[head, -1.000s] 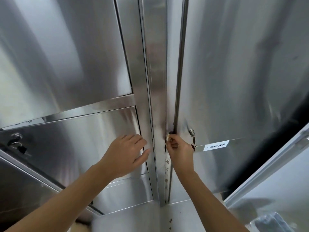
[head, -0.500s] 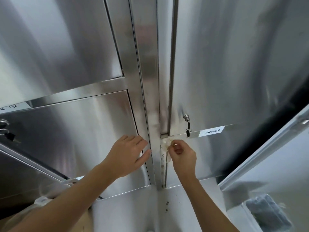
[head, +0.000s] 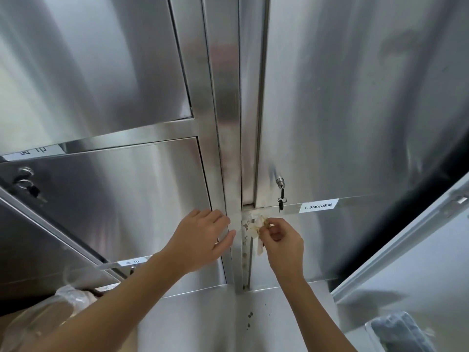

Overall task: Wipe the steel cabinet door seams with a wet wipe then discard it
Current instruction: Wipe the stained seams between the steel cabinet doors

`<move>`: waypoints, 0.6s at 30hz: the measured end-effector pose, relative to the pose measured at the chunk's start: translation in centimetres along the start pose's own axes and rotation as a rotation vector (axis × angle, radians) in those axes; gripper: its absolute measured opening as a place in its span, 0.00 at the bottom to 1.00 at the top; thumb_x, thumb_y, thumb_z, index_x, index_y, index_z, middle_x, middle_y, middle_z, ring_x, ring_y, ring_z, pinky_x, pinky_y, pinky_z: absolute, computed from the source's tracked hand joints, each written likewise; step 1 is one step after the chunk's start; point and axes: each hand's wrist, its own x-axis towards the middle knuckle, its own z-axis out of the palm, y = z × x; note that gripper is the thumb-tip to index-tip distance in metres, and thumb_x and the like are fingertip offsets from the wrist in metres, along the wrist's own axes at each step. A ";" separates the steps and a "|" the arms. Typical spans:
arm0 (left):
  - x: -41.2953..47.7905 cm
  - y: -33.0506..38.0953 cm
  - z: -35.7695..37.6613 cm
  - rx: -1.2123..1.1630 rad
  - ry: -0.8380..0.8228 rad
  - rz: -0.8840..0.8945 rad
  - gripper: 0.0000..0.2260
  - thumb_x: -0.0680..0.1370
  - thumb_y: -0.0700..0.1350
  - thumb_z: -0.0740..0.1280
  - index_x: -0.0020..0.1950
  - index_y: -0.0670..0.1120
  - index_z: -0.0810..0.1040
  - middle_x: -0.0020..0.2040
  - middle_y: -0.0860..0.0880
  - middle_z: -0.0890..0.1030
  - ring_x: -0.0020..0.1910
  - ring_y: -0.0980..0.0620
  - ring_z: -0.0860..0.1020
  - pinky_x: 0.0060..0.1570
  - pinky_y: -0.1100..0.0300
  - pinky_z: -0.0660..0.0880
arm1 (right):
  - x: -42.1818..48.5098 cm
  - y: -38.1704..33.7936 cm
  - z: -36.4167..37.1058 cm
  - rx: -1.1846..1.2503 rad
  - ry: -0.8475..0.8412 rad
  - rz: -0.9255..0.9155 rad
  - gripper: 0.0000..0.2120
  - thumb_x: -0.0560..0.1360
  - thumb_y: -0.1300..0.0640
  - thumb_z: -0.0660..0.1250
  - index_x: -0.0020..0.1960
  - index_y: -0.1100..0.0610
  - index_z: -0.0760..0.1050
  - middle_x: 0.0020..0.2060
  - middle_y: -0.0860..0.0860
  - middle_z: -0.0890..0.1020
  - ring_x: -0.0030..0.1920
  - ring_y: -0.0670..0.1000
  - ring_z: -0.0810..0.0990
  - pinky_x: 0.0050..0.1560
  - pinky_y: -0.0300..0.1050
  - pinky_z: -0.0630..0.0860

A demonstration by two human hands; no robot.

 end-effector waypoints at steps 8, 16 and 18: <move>1.4 -1.6 -3.0 0.042 0.067 0.001 0.16 0.83 0.56 0.57 0.50 0.48 0.80 0.45 0.52 0.82 0.40 0.49 0.78 0.43 0.56 0.73 | 1.8 -4.8 0.7 0.017 0.048 -0.115 0.05 0.75 0.59 0.73 0.48 0.50 0.81 0.34 0.45 0.83 0.37 0.42 0.82 0.38 0.32 0.75; 4.5 -4.5 -6.4 0.019 0.175 0.141 0.15 0.82 0.55 0.57 0.47 0.48 0.78 0.43 0.51 0.80 0.40 0.49 0.78 0.43 0.54 0.73 | 5.1 -11.1 1.8 -0.121 0.236 -0.259 0.04 0.74 0.53 0.73 0.49 0.48 0.84 0.33 0.41 0.83 0.37 0.42 0.82 0.43 0.47 0.81; 5.1 -5.0 -6.7 0.010 0.200 0.166 0.15 0.82 0.55 0.57 0.48 0.48 0.79 0.43 0.51 0.80 0.40 0.49 0.78 0.43 0.54 0.74 | 5.5 -12.2 2.2 -0.161 0.285 -0.294 0.04 0.74 0.53 0.73 0.49 0.48 0.84 0.33 0.42 0.83 0.37 0.43 0.82 0.45 0.49 0.81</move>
